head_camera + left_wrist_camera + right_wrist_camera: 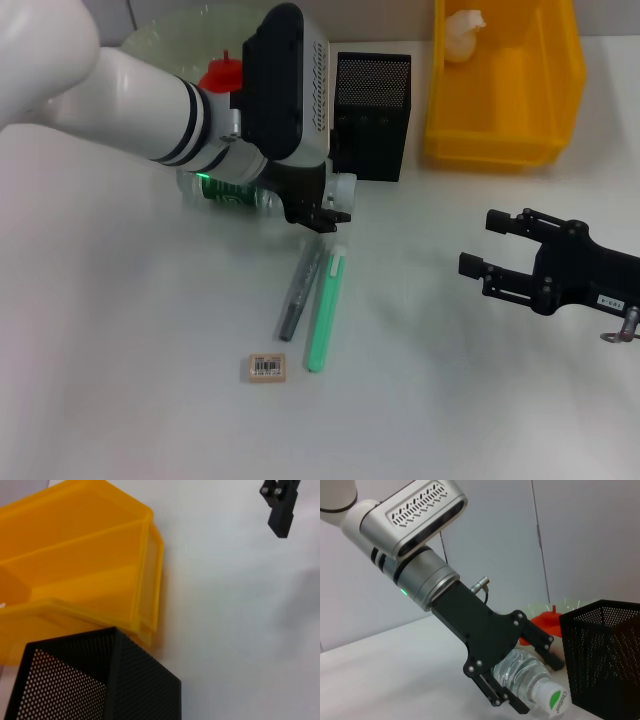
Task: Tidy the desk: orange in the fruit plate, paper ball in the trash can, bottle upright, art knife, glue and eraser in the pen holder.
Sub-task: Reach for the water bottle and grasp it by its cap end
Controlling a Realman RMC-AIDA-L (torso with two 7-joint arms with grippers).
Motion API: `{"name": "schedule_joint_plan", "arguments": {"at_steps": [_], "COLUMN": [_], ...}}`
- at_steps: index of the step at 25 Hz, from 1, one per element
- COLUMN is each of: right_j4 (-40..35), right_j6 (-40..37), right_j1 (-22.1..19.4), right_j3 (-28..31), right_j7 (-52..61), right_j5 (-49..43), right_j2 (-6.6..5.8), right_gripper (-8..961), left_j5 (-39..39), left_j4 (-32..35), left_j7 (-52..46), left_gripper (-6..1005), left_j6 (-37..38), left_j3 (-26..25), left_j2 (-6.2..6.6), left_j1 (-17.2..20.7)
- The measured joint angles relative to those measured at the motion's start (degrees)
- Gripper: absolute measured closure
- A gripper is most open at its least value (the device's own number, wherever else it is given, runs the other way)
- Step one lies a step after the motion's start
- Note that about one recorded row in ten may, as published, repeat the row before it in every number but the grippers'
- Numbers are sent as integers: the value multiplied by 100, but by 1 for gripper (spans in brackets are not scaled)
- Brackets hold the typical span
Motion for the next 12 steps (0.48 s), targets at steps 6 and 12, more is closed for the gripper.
{"name": "schedule_joint_plan", "arguments": {"at_steps": [6, 12], "right_j4": [0, 0], "right_j6": [0, 0], "right_j1": [3, 9], "right_j3": [0, -1], "right_j7": [0, 9], "right_j5": [0, 0], "right_j2": [0, 0], "right_gripper": [214, 214], "left_j5": [18, -8], "left_j4": [0, -15], "left_j7": [-12, -83], "left_gripper": [355, 429], "left_j6": [-133, -376], "left_j3": [178, 411], "left_j2": [-2, -2], "left_j1": [1, -3]}}
